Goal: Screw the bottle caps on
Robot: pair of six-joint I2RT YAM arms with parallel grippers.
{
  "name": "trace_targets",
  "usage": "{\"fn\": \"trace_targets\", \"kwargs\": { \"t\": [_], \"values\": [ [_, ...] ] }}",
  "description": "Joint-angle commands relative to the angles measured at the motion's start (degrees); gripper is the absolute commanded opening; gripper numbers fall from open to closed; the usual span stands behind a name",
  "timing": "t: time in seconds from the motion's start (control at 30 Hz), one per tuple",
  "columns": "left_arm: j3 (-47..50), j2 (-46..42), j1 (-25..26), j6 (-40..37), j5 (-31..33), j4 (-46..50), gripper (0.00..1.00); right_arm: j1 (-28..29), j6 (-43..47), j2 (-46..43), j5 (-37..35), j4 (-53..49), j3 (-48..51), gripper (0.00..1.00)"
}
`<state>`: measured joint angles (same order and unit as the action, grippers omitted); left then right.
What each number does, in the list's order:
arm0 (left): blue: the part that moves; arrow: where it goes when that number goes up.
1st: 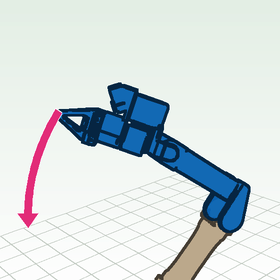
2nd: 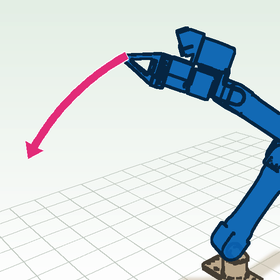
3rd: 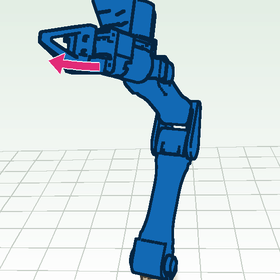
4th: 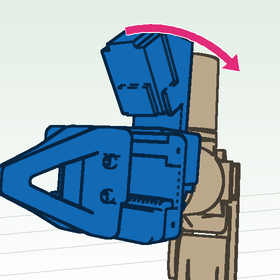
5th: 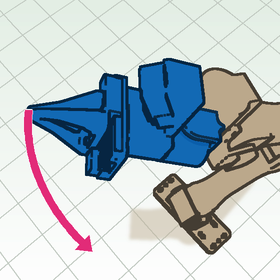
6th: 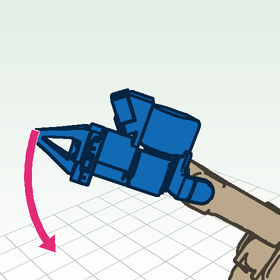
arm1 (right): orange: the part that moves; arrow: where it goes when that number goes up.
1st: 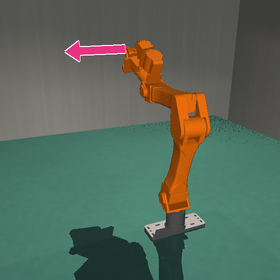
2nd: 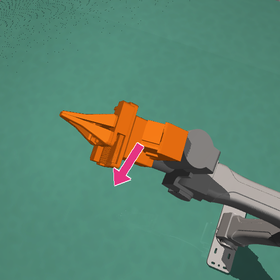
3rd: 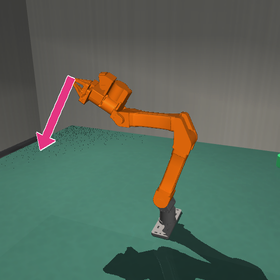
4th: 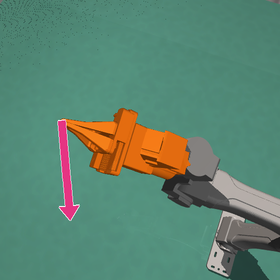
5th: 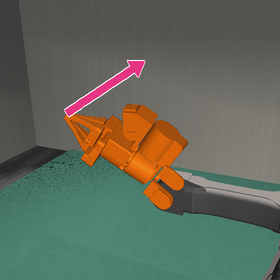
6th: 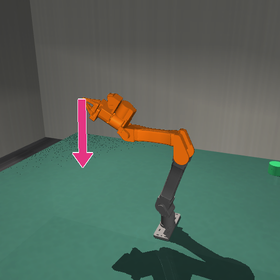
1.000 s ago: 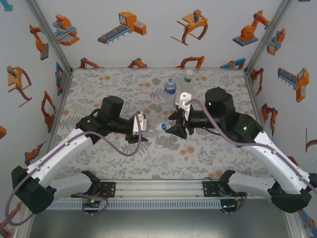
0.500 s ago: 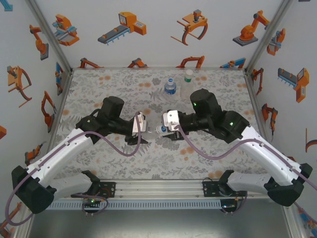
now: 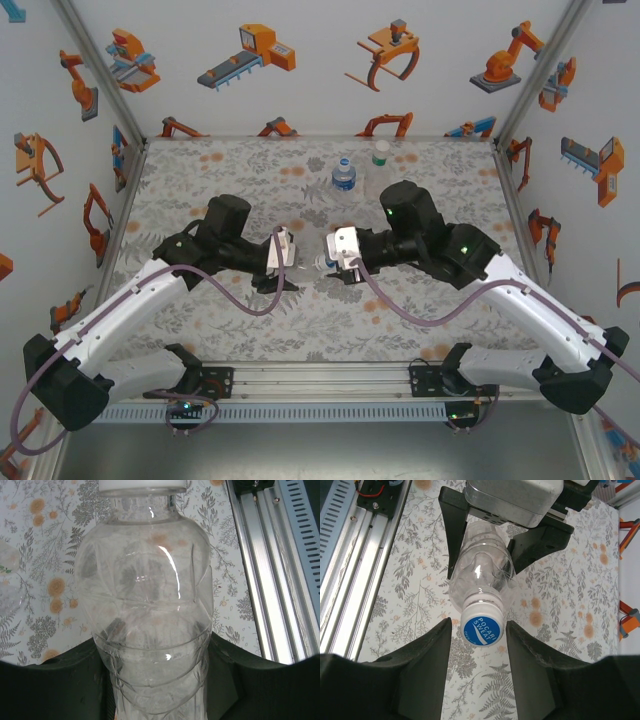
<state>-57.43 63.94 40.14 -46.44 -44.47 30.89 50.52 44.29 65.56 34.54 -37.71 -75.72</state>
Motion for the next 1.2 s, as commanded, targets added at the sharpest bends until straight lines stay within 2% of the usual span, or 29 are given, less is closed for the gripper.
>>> {"fn": "trace_targets", "kwargs": {
  "t": [0.0,0.9,1.0,1.17],
  "values": [
    [-2.14,0.36,0.17,-1.46,-2.08,0.78,0.00,0.45,1.15,-0.69,1.40,0.31,-1.79,0.46],
    [-2.17,0.28,0.14,-1.46,-1.85,1.00,0.00,0.59,0.79,-1.18,0.05,2.16,-1.27,0.45],
    [-2.22,0.28,0.13,-1.46,-1.85,0.94,0.00,0.61,0.79,-0.87,-0.09,1.82,-1.27,0.43],
    [-2.26,0.18,0.19,-1.46,-1.87,0.96,0.00,0.68,0.73,-0.96,-0.12,1.61,-1.19,0.32]
  ]
}}
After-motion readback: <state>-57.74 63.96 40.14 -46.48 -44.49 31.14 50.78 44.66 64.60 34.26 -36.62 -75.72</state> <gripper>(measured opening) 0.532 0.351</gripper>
